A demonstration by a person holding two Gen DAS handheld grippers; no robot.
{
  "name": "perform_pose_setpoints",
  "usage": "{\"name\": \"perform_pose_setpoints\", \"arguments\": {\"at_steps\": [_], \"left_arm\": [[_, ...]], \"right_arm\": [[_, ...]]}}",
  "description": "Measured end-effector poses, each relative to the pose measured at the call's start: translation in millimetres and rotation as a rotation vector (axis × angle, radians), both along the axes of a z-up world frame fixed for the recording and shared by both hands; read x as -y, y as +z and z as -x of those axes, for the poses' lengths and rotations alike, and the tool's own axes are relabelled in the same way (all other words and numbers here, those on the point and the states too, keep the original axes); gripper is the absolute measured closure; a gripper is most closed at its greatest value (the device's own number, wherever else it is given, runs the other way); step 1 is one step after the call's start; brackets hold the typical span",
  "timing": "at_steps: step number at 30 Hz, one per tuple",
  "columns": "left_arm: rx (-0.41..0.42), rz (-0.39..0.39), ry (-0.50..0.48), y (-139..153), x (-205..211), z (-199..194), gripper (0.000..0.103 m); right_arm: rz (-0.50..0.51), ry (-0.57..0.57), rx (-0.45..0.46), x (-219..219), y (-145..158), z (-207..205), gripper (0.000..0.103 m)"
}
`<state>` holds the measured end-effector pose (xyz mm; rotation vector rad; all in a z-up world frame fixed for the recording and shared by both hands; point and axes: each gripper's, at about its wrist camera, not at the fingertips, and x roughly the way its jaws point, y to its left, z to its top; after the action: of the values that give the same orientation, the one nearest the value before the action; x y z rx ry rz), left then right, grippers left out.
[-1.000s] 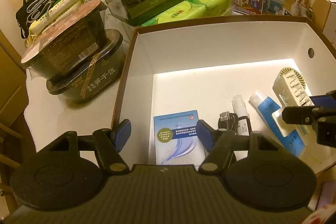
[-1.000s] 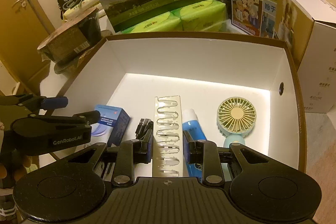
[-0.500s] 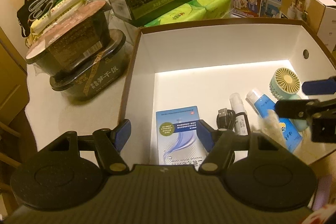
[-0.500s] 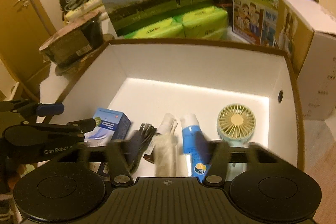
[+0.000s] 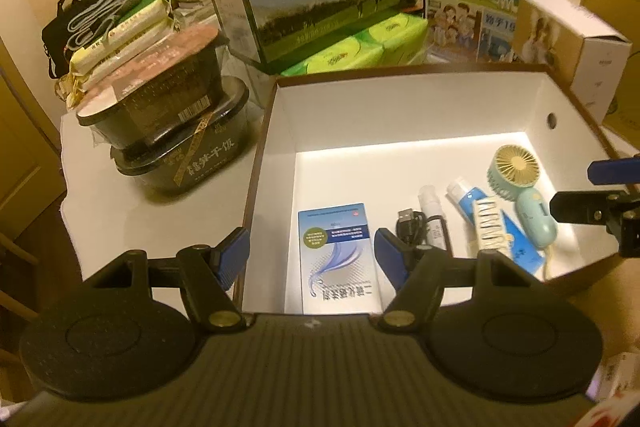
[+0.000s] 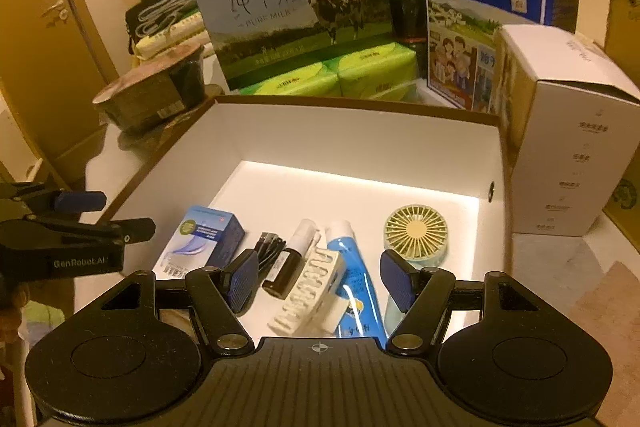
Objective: Organize rigid objects
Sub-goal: 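Open both tools to release the medicine box and blister tray in the box, then move both open tools back toward the remaining items on the table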
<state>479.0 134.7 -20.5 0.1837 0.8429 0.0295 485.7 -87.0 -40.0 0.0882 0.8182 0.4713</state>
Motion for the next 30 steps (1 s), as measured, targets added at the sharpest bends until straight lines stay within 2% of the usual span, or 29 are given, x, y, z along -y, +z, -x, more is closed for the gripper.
{"name": "perform_pose_setpoints", "arguments": {"at_steps": [10, 15, 22, 30], "left_arm": [[0.023, 0.086, -0.006, 28, 13, 55, 0.036], [0.043, 0.156, -0.001, 42, 16, 85, 0.036], [0.073, 0.169, 0.017, 52, 21, 129, 0.036], [0.063, 0.179, 0.049, 43, 25, 176, 0.036]], "right_arm": [[-0.041, 0.000, 0.042, 27, 26, 49, 0.036], [-0.063, -0.008, 0.051, 41, 38, 79, 0.036], [-0.077, -0.026, 0.045, 58, 50, 119, 0.036], [-0.075, -0.042, 0.020, 70, 50, 163, 0.034]]}}
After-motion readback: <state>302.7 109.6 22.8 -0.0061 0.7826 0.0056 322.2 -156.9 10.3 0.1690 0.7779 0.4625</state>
